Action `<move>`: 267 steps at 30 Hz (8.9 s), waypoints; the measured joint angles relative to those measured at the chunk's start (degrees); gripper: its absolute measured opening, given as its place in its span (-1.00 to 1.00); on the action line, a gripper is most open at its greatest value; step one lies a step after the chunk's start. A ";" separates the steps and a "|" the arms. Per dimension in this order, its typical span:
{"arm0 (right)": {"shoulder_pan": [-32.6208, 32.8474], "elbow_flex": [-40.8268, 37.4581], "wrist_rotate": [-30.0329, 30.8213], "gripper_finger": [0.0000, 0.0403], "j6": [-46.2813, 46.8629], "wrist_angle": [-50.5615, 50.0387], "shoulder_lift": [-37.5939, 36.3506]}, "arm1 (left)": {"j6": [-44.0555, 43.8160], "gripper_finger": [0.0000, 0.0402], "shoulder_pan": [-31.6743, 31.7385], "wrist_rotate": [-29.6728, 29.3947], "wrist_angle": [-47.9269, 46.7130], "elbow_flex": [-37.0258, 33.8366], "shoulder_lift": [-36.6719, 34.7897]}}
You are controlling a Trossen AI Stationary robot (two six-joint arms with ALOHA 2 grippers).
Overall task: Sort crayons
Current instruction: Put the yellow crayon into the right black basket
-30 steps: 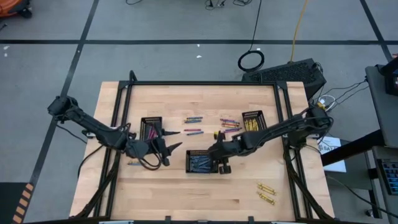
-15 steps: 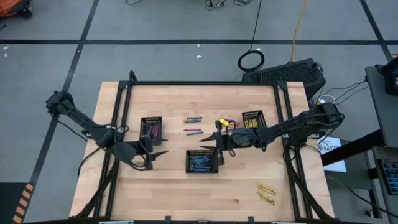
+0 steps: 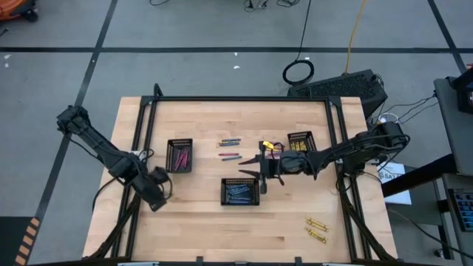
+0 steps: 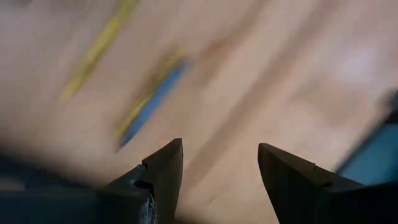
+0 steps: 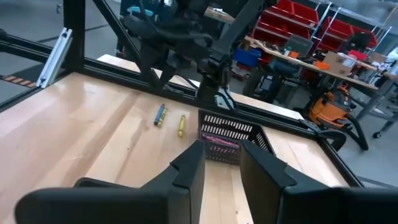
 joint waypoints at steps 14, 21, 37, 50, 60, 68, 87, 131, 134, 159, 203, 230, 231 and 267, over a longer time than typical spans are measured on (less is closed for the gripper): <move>0.02 0.02 -0.04 -0.58 0.32 -2.86 0.04 | 24.73 0.05 3.04 -13.73 -8.71 -1.21 4.55; 0.04 0.02 -0.04 -0.58 0.41 -2.85 0.04 | 25.45 0.05 6.12 -13.25 -4.69 -3.38 10.78; 1.22 0.04 -0.09 -0.58 0.72 -2.87 0.04 | 24.55 -0.33 9.61 -6.13 -3.56 -6.21 16.00; 1.35 0.04 -0.09 -0.58 0.46 -2.80 0.04 | 24.18 -0.37 9.61 -8.59 -1.89 -6.79 16.00; 1.35 0.04 -0.09 -0.58 0.46 -2.80 0.04 | 27.99 -0.37 9.61 -10.34 3.28 -6.79 16.00; 1.55 0.04 -0.09 -0.58 0.46 -2.78 0.04 | 28.55 -0.37 9.61 -11.31 3.87 -6.79 16.00; 1.57 0.04 -0.09 -0.58 0.26 -2.78 0.04 | 35.00 -0.74 9.54 -10.65 8.22 -6.79 16.00; 3.95 0.09 0.45 -0.58 -3.38 -11.33 -8.83 | 35.00 -0.98 9.76 -5.28 6.97 -3.01 16.04; 4.39 0.10 0.40 -0.58 -2.12 -16.03 -12.88 | 36.35 -0.98 9.33 -6.33 7.38 -0.19 16.04; -4.18 0.99 0.07 -0.52 8.72 5.71 7.20 | 67.63 -0.99 24.51 -38.87 43.32 0.46 16.33; -9.82 32.48 -4.53 -0.98 3.00 -34.22 19.21 | 75.04 -1.00 27.55 -37.78 43.37 0.49 16.33; -6.77 -2.51 4.81 -0.99 22.48 -38.58 -17.12 | 103.02 -0.44 40.31 -4.01 55.01 0.51 35.62; -6.71 -2.95 4.85 -0.99 22.79 -38.43 -18.28 | 104.14 -0.40 40.95 -3.13 55.55 0.57 36.41; -6.78 -3.61 4.79 -0.95 19.29 -23.12 -6.67 | 104.52 -1.00 45.06 -7.13 54.18 0.42 28.88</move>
